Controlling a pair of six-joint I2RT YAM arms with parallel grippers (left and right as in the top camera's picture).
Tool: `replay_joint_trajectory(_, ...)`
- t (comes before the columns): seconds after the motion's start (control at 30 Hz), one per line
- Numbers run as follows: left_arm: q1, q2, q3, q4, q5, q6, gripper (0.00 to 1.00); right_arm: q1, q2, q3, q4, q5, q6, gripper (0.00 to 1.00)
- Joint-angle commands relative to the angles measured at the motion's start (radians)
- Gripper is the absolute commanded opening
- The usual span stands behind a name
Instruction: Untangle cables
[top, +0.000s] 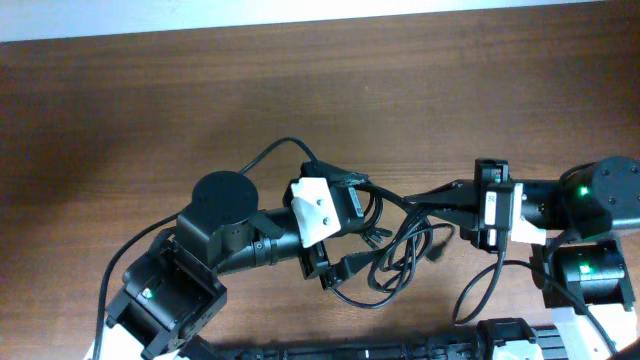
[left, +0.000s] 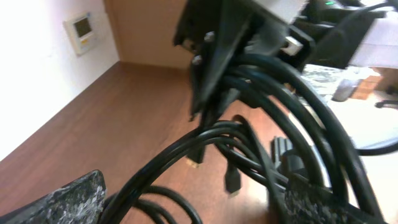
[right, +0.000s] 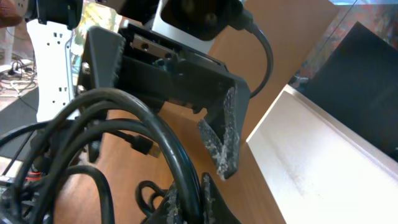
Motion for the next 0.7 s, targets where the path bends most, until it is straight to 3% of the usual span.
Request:
replay_joint_trajectory(0.0, 0.001, -0.035, 0.000, -0.003, 0.081, 0.008, 0.94, -0.003, 0.015, 0.026, 0.006, 0.012, 0.000, 0.04)
replay_joint_trajectory(0.1, 0.001, -0.034, 0.000, -0.007, 0.082, -0.022, 0.96, -0.002, 0.016, 0.026, 0.025, 0.012, 0.000, 0.04)
replay_joint_trajectory(0.3, 0.000, 0.046, 0.000, -0.016, 0.082, -0.088, 0.83, -0.002, 0.016, 0.026, 0.099, 0.030, 0.000, 0.04)
replay_joint_trajectory(0.47, 0.000, 0.090, 0.000, -0.014, 0.101, -0.090, 0.56, -0.002, 0.016, 0.026, 0.099, 0.136, 0.000, 0.04)
replay_joint_trajectory(0.57, 0.000, 0.090, 0.000, -0.008, 0.100, -0.089, 0.49, -0.002, 0.029, 0.026, 0.110, 0.159, 0.000, 0.04)
replay_joint_trajectory(0.63, 0.000, 0.091, 0.000, -0.008, 0.087, -0.089, 0.33, -0.002, 0.035, 0.026, 0.116, 0.159, 0.000, 0.04)
replay_joint_trajectory(0.67, 0.000, 0.090, 0.000, -0.008, 0.045, -0.089, 0.00, -0.002, 0.035, 0.026, 0.118, 0.159, 0.000, 0.04)
